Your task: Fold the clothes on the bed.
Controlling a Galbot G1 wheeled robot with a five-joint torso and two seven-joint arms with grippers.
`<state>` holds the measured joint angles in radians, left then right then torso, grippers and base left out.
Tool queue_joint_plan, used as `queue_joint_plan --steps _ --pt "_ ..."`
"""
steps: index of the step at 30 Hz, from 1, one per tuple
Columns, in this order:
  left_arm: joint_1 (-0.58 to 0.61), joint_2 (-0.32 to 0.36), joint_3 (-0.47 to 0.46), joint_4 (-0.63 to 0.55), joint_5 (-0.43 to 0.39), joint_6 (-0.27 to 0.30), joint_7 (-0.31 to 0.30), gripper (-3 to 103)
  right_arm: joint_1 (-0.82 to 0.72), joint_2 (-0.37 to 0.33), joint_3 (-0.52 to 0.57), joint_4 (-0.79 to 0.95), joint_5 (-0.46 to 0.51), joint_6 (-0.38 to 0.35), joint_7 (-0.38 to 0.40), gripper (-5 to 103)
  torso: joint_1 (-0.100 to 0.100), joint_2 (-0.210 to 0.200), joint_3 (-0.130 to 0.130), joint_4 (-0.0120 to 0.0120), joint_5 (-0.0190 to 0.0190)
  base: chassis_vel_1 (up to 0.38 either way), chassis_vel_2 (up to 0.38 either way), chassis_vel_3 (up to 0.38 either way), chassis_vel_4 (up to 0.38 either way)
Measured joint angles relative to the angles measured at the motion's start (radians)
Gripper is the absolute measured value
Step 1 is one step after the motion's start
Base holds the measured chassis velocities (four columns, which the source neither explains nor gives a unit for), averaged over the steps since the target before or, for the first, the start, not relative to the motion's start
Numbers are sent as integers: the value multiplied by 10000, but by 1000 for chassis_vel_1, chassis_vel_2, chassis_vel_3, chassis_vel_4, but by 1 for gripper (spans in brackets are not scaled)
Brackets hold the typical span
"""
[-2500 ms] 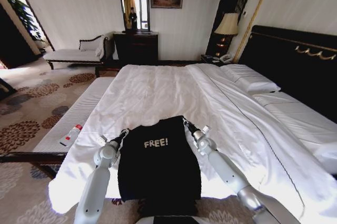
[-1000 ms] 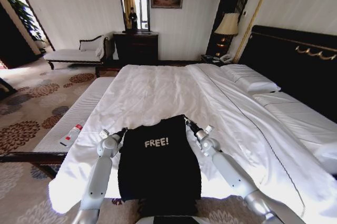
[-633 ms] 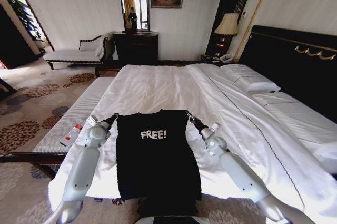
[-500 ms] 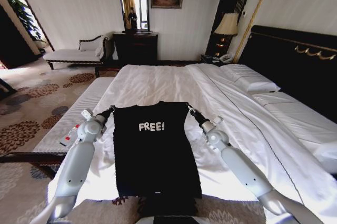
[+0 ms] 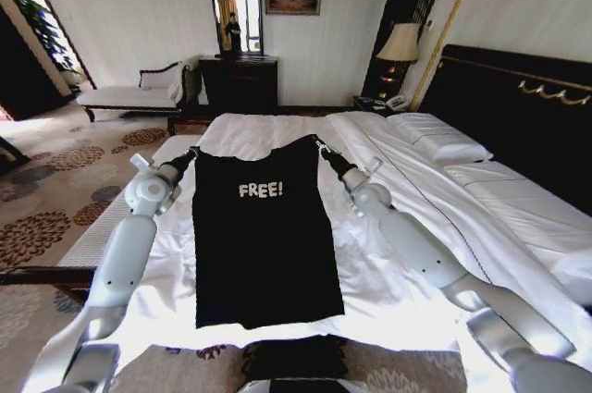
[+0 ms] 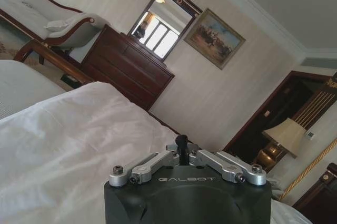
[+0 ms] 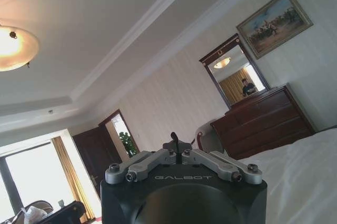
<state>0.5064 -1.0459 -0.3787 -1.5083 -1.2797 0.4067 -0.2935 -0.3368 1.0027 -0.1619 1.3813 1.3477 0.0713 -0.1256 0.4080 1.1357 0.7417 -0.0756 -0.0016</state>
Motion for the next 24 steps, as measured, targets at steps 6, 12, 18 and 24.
queue_joint_plan --steps 6,12,18,24 --pt "922 137 20 -611 -221 -115 344 3 -1235 -387 532 589 -44 -1 335 0 0 0 0 -5 -1 0 0 0 0" --pt "2337 359 -444 -1716 -482 -160 348 3 -2604 -866 1355 1632 -196 -64 697 0 -6 1 -4 2 -1 0 0 0 0" --pt "5482 458 -1314 -3621 -331 -233 370 3 -5515 -1363 2483 3645 -468 -185 1212 0 -5 2 -4 -1 -1 0 0 0 0" --pt "8686 23 -2112 -5177 357 -236 605 3 -8296 -1365 3621 4764 -1164 -166 1443 0 -8 3 -6 1 2 0 0 0 0"
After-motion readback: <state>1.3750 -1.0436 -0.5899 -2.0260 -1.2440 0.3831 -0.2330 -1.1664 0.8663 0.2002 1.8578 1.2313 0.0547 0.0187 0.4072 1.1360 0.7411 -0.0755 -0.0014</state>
